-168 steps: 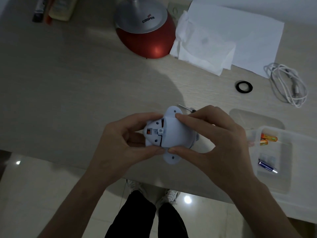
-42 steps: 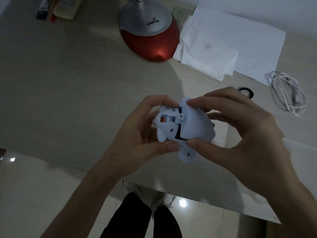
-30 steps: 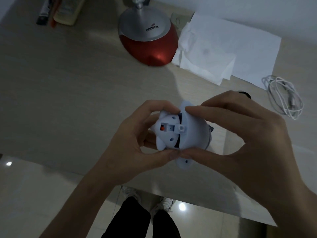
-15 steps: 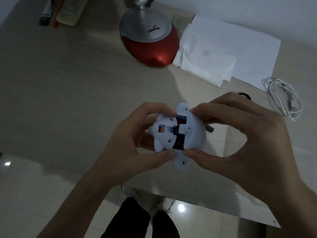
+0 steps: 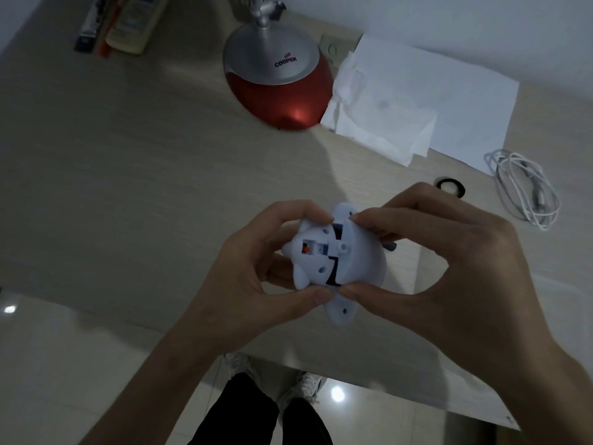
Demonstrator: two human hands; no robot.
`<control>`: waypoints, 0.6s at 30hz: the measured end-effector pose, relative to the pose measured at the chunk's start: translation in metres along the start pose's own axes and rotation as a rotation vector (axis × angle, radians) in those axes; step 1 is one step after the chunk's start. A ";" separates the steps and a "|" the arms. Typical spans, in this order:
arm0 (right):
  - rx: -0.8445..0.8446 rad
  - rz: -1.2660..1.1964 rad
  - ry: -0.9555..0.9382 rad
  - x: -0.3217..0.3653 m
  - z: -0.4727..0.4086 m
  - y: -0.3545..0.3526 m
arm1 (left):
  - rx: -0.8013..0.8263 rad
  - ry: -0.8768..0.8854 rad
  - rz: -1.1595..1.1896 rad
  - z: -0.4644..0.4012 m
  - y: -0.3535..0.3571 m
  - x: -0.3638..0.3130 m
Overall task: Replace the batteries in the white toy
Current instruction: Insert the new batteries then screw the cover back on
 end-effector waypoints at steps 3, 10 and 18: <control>0.004 0.006 0.000 -0.001 0.001 -0.001 | 0.003 -0.023 0.008 -0.001 0.001 0.002; 0.014 0.007 0.036 -0.003 0.005 -0.001 | 0.009 -0.055 0.000 -0.004 0.004 0.002; 0.011 -0.056 0.082 -0.001 0.003 -0.002 | -0.016 -0.033 0.022 -0.003 0.006 0.002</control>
Point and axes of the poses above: each hand's wrist, its own z-axis away from the middle knuckle, its own y-axis out of the palm, x = y × z, the point moved 1 cm from there along -z, towards the middle knuckle, and after that the axes turned 3 degrees about -x, right-handed, at the moved point
